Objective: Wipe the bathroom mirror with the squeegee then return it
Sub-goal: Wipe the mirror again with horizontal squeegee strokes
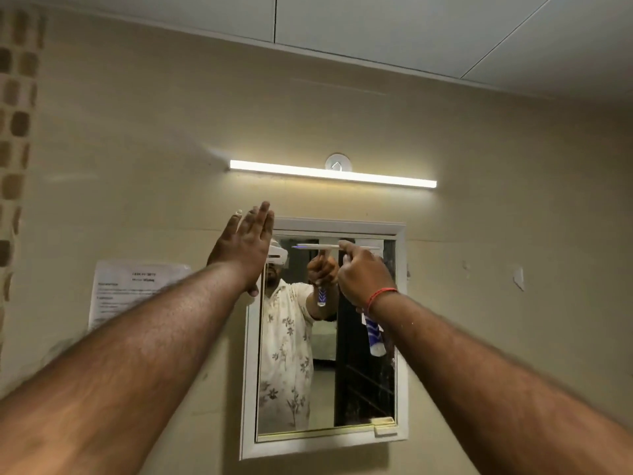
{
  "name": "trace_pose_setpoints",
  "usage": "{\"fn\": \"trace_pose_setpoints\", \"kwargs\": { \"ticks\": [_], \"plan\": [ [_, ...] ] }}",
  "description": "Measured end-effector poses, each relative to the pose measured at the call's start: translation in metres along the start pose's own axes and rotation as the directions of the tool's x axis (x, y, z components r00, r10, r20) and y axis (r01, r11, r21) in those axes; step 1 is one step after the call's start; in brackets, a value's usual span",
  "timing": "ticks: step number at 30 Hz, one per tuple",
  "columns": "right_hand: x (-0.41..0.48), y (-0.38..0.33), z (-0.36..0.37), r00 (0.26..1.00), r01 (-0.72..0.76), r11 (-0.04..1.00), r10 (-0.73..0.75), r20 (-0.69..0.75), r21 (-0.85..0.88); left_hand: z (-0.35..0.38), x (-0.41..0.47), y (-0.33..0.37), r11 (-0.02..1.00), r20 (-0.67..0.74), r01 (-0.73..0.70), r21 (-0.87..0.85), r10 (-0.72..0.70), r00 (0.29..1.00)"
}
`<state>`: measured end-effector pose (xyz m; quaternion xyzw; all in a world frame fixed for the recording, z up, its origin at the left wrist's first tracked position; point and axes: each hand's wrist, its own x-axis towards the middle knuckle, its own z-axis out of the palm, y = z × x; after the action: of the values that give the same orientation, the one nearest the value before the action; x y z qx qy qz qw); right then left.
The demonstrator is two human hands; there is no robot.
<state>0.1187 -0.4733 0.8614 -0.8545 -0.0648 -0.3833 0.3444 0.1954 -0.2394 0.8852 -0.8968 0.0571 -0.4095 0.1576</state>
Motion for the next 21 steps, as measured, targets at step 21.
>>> {"fn": "trace_pose_setpoints", "kwargs": {
  "ticks": [21],
  "plan": [
    [0.049, 0.017, 0.022, 0.999, 0.045, 0.998, -0.044, -0.017, 0.054, -0.001, -0.013, 0.013, 0.977, 0.124, 0.104, -0.188, -0.082, 0.989]
  ]
}}
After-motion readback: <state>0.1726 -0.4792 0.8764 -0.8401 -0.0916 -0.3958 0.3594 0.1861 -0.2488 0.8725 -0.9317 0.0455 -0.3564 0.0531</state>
